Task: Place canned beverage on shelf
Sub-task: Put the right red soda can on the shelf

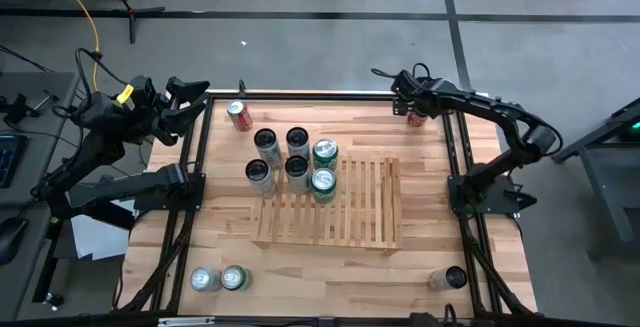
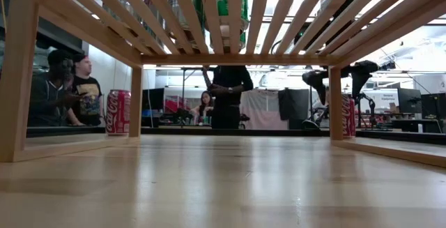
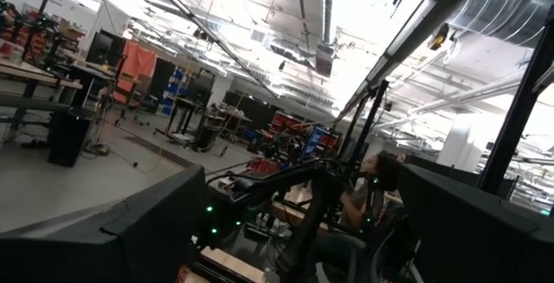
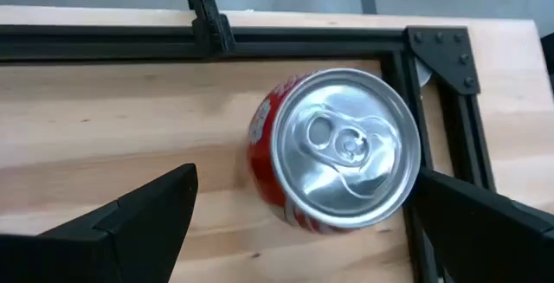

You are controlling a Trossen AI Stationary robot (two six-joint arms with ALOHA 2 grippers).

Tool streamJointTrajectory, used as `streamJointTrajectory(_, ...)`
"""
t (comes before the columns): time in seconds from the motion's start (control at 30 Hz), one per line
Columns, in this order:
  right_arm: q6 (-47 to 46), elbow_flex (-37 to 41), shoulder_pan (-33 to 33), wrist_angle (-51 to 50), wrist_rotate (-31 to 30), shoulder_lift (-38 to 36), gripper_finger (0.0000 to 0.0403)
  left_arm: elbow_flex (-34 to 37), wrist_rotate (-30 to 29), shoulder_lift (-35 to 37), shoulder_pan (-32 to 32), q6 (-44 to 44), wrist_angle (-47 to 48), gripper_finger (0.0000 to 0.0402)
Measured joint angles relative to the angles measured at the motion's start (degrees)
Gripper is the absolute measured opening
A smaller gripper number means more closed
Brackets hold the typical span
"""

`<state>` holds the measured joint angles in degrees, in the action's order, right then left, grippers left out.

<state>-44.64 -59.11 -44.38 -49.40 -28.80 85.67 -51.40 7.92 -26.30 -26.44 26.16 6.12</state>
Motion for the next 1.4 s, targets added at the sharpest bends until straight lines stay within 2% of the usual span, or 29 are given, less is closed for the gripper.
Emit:
streamJointTrajectory(0.27, 0.5, 0.0, -1.48, 0.8, -1.98, 4.18, 0.0399, 0.0, 0.0, 0.0, 0.0, 0.63, 0.01, 0.0374)
streamJointTrajectory(0.5, 4.24, 0.0, -2.52, 1.28, 1.14, 8.15, 0.0393, 0.0, 0.0, 0.0, 0.0, 0.69, -0.02, 0.0374)
streamJointTrajectory(0.63, 4.6, 0.0, -2.51, 1.79, 1.27, 8.26, 0.0362, 0.0, 0.0, 0.0, 0.0, 0.73, 0.0, 0.0374)
streamJointTrajectory(0.83, 4.94, -0.02, -2.49, 2.1, 2.35, 7.13, 0.0282, 0.0, 0.0, 0.0, 0.02, 0.73, 0.01, 0.0374)
streamJointTrajectory(0.9, 5.4, 0.0, -2.49, 1.79, 2.91, 6.55, 0.0276, 0.0, 0.0, 0.0, 0.01, 0.73, 0.01, 0.0374)
streamJointTrajectory(1.13, 7.66, 0.02, -1.27, -0.68, 4.66, 0.63, 0.0275, 0.0, 0.0, 0.0, 0.0, 0.71, 0.01, 0.0374)
streamJointTrajectory(1.27, 9.26, 0.02, 2.12, -1.4, 6.33, -7.2, 0.0275, 0.0, 0.0, 0.0, 0.0, 0.72, 0.01, 0.0374)
streamJointTrajectory(1.4, 11.52, -0.02, 7.45, -0.98, 12.65, -17.66, 0.0275, 0.0, 0.0, 0.0, 0.0, 0.71, 0.01, 0.0374)
